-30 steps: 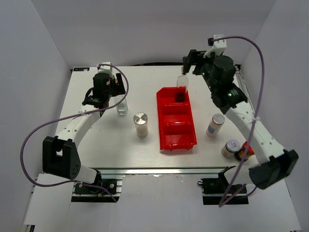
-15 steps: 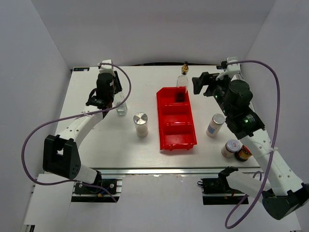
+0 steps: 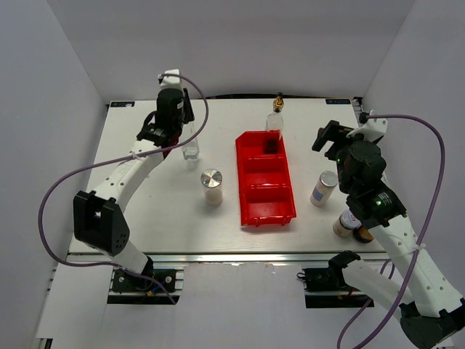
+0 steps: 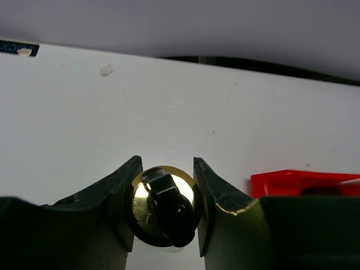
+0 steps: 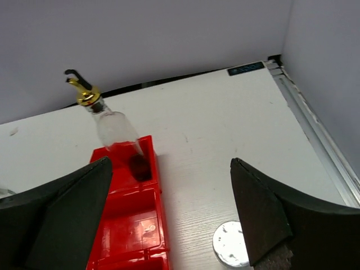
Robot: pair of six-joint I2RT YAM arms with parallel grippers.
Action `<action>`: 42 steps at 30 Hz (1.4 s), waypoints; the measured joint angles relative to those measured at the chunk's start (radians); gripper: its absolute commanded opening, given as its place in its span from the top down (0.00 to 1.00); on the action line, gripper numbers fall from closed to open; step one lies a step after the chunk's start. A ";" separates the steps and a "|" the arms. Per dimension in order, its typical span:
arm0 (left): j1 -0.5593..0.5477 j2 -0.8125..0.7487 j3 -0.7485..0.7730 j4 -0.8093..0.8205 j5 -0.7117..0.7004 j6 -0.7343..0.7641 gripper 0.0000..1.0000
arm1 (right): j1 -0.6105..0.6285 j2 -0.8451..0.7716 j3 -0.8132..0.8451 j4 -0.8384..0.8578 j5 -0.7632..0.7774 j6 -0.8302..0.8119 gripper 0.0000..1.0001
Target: Organize the condiment bottles
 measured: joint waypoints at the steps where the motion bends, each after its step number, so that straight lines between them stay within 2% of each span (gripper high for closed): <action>1: -0.013 0.014 0.037 -0.003 -0.009 -0.003 1.00 | 0.000 -0.005 -0.002 -0.007 0.023 0.005 0.11; 9: -0.119 0.153 0.321 -0.032 -0.068 -0.062 1.00 | 0.000 -0.059 -0.055 -0.048 0.178 0.042 0.11; 17: -0.197 0.278 0.437 -0.043 -0.097 -0.097 1.00 | -0.002 -0.079 -0.066 -0.092 0.267 0.079 0.11; 31: -0.301 0.420 0.548 -0.048 -0.128 -0.146 1.00 | -0.003 -0.083 -0.084 -0.104 0.311 0.088 0.10; 42: -0.359 0.476 0.559 -0.056 -0.272 -0.222 1.00 | -0.003 -0.079 -0.098 -0.113 0.307 0.095 0.11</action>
